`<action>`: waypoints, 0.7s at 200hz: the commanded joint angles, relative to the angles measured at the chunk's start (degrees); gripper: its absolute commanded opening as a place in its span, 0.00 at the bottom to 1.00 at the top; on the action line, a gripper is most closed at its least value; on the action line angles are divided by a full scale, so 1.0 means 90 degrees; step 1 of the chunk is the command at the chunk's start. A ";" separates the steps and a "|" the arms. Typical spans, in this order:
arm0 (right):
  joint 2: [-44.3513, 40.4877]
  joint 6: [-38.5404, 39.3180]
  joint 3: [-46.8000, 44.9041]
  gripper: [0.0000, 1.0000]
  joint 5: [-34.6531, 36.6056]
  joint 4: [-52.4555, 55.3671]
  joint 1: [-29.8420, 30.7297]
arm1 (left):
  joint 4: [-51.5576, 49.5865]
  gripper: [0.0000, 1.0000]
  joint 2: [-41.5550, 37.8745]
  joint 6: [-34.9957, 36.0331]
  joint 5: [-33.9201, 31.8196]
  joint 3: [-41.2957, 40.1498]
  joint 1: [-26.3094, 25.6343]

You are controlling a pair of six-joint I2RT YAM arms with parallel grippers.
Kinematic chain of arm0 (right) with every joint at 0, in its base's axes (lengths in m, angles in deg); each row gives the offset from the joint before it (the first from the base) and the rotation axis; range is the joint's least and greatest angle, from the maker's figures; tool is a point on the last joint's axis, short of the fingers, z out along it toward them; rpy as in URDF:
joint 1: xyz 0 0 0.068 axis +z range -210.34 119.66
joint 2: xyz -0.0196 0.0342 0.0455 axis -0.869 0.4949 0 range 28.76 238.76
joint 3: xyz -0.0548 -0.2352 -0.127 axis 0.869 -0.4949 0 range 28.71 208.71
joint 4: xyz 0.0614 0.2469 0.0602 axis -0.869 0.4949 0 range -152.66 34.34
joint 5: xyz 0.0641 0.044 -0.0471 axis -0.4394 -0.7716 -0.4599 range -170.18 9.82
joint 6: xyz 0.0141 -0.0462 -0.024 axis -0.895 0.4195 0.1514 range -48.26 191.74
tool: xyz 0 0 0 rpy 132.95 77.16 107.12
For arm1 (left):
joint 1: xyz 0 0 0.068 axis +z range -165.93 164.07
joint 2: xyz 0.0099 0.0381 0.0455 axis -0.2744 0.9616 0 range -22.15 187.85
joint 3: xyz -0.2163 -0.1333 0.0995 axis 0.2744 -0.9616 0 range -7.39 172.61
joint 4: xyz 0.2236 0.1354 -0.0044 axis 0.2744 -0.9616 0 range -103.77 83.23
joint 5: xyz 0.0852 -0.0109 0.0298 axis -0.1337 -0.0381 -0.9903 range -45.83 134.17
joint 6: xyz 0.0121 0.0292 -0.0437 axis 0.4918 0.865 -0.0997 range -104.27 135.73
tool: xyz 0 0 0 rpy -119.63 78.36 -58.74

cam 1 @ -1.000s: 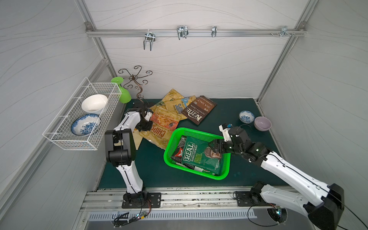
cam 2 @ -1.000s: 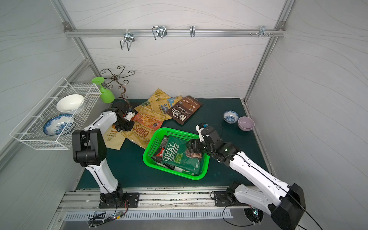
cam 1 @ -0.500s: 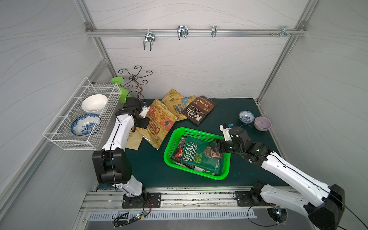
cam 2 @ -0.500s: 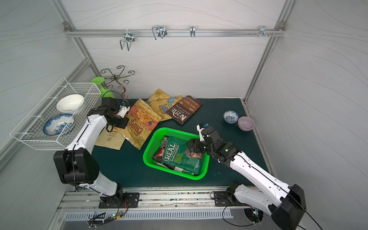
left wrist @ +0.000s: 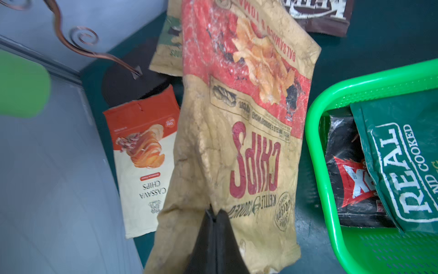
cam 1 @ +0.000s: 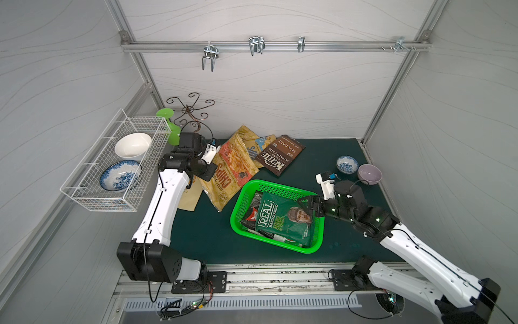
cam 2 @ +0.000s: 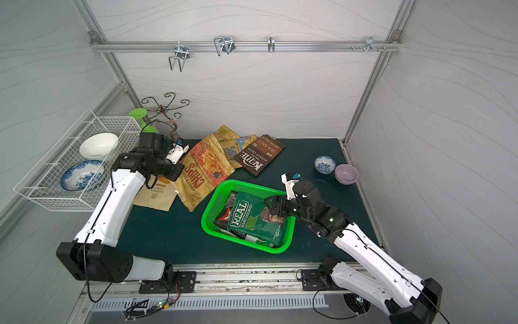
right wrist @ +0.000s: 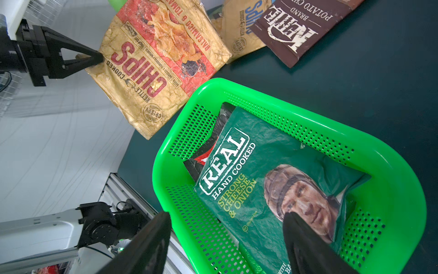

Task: Put the potato chips into the basket
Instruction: Pick up the potato chip from the center of the board, then place the potato chip in the basket.

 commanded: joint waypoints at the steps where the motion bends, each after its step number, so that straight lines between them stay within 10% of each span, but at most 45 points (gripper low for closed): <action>1: -0.0169 0.0093 0.0022 0.78 -0.0304 0.0068 -0.0179 | 0.0087 0.00 -0.0230 0.0095 -0.0319 0.0621 -0.0147; 140: -0.0433 0.0226 0.0081 0.80 -0.0926 0.0549 -0.0653 | -0.1461 0.00 -0.0365 0.0867 0.2114 0.1171 -0.2067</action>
